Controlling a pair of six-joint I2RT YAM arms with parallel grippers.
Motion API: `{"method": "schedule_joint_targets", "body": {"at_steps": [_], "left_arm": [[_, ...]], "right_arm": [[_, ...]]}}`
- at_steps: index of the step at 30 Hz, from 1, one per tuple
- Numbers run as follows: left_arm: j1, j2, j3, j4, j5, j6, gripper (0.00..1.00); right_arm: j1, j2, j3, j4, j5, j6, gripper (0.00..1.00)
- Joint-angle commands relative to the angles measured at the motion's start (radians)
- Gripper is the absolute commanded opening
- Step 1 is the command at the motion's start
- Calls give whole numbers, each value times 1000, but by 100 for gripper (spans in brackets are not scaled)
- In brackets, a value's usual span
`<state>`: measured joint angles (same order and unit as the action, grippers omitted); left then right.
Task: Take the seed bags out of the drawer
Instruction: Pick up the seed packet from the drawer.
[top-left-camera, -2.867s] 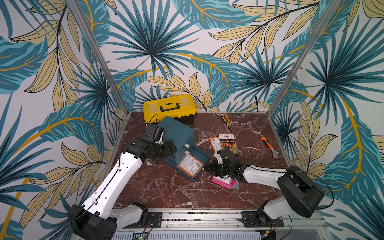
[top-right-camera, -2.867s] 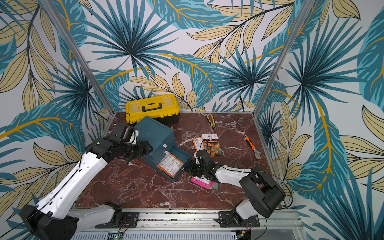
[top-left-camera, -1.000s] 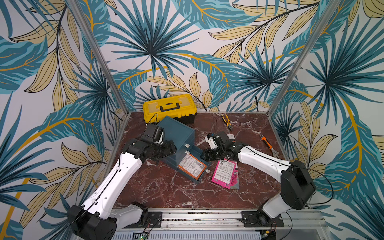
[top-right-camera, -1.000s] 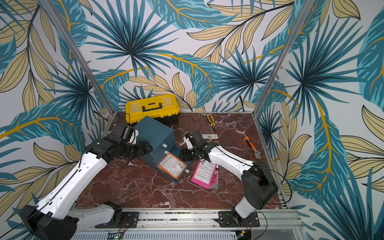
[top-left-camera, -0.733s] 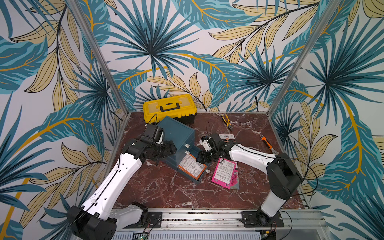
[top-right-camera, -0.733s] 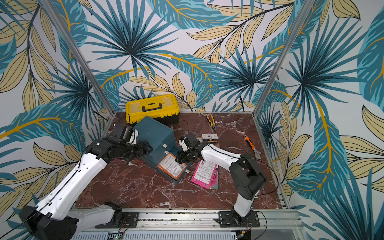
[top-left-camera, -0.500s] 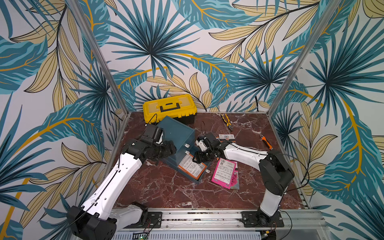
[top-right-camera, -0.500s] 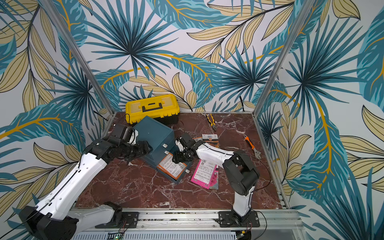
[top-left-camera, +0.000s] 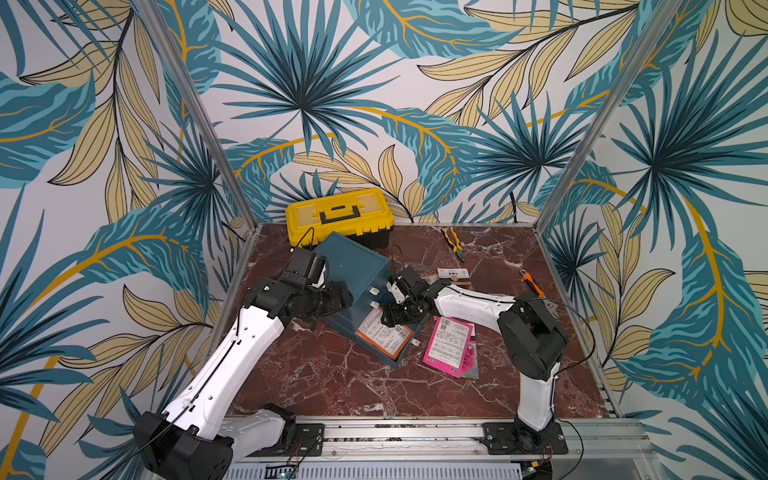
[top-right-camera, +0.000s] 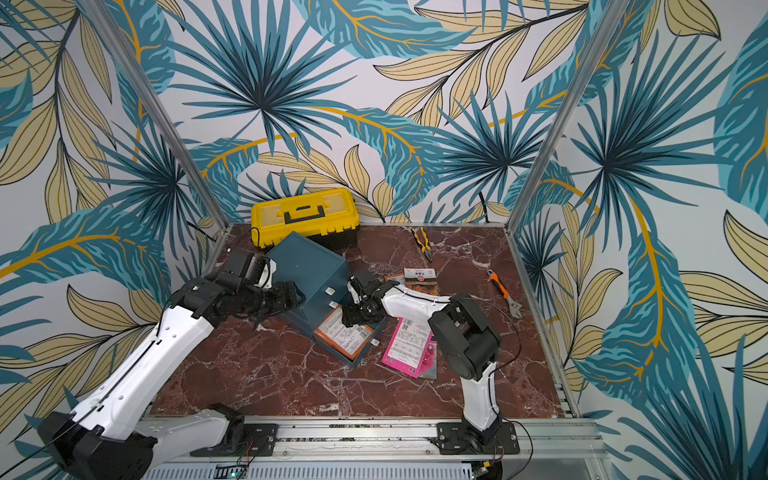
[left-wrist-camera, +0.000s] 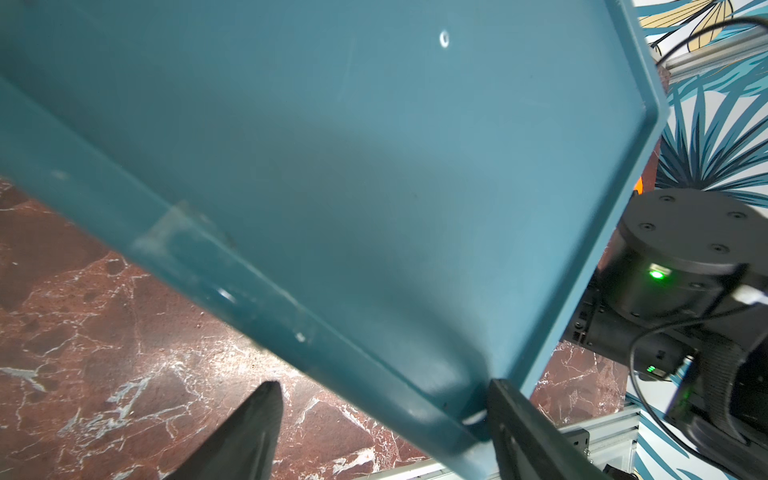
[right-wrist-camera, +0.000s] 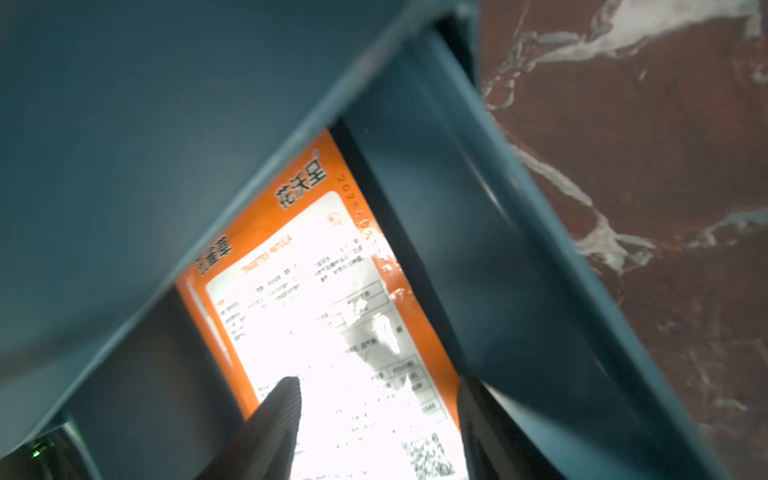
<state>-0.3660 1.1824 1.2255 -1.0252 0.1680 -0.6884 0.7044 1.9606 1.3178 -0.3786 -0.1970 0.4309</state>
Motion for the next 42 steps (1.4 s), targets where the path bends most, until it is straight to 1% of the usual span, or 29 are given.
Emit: {"method": "schedule_joint_targets", "body": {"at_steps": [1,7,10,16,21,24,32,42], "left_arm": [[-4,-8,-15,-16,3,8,82],[-4,-9,-15,-16,1,8,82],[-4,-9,-15,-15,0,8,82],[-4,-9,-16,-15,1,9,82],[-4,-9,-14,-16,0,9,82],[-4,-9,-14,-17,-1,10,82],[-4,-7,-12,-17,1,9,82],[-4,-7,-12,-16,2,10,82]], "right_arm": [[9,25,24,-18,37,17,64],[7,47,34,-28,50,26,63],[12,56,34,-28,37,31,60],[24,60,31,-27,27,37,57],[24,51,30,-17,1,52,48],[24,35,25,0,-21,65,47],[23,0,8,51,-97,112,40],[23,-11,-9,67,-128,123,24]]}}
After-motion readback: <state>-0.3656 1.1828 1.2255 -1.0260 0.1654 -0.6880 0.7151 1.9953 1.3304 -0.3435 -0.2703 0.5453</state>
